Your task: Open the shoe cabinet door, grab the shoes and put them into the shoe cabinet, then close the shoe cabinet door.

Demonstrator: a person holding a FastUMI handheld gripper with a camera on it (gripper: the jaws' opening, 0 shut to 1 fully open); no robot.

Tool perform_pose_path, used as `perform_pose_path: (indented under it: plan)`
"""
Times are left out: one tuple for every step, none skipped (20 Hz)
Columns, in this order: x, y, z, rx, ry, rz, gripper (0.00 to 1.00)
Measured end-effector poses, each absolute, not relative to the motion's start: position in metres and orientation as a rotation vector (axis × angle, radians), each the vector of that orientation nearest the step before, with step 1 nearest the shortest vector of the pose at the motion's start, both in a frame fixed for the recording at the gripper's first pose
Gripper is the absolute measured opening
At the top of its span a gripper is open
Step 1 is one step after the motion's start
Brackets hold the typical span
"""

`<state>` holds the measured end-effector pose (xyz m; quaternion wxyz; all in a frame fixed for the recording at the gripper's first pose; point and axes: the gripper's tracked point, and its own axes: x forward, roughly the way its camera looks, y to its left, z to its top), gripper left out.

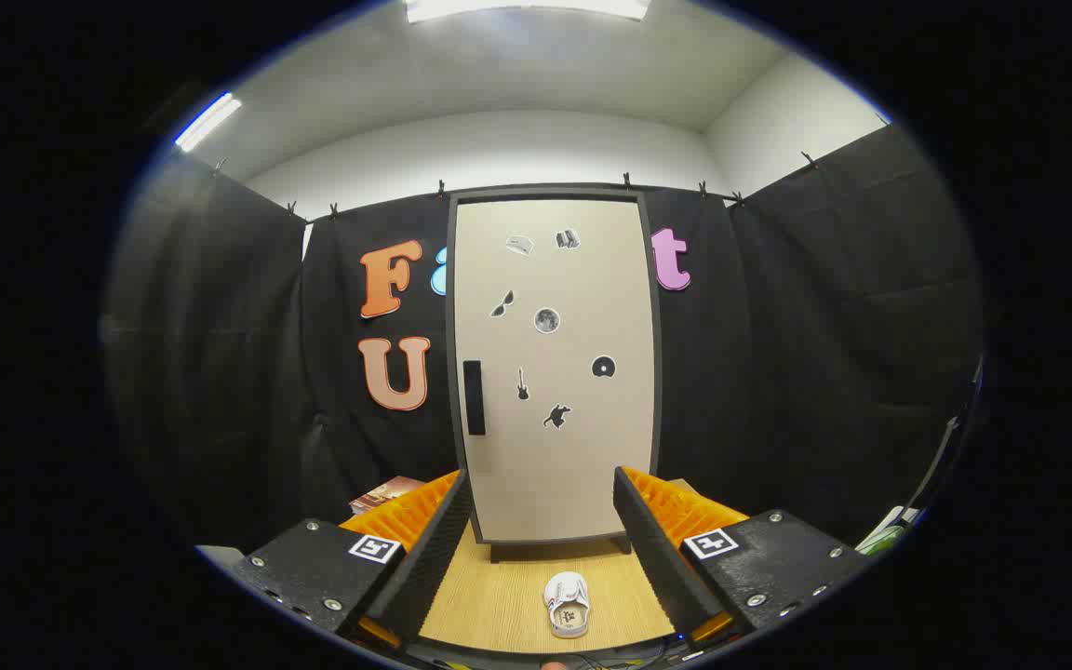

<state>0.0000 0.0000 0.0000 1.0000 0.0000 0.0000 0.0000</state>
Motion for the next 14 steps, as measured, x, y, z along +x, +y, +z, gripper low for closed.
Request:
perform_pose_path:
  plan:
    - [0.0017,0.0005,-0.0008,0.003,0.002,0.001,0.95]
    - [0.0034,-0.0001,-0.0026,0.008,0.003,0.001,0.95]
    - [0.0033,-0.0006,-0.0027,0.010,0.004,0.001,0.95]
    - [0.0037,0.0009,-0.0034,0.010,0.006,0.002,0.95]
    - [0.0048,0.0013,-0.0037,0.011,0.007,0.001,0.95]
    - [0.0052,0.0002,-0.0039,0.009,0.006,0.001,0.95]
    - [0.0049,-0.0001,-0.0040,0.006,0.008,0.001,0.95]
    - [0.0054,-0.0001,-0.0045,0.003,0.008,0.001,0.95]
    - [0.0052,-0.0015,-0.0047,0.005,0.009,0.000,0.95]
    - [0.0053,-0.0015,-0.0039,0.010,0.007,0.003,0.95]
    - [0.0053,-0.0022,-0.0030,0.016,0.005,0.004,0.95]
    - [0.0059,-0.0019,-0.0026,0.018,0.002,0.008,0.95]
    - [0.0058,-0.0025,-0.0013,0.017,-0.001,0.010,0.95]
    - [0.0053,-0.0024,0.0004,0.013,-0.003,0.013,0.95]
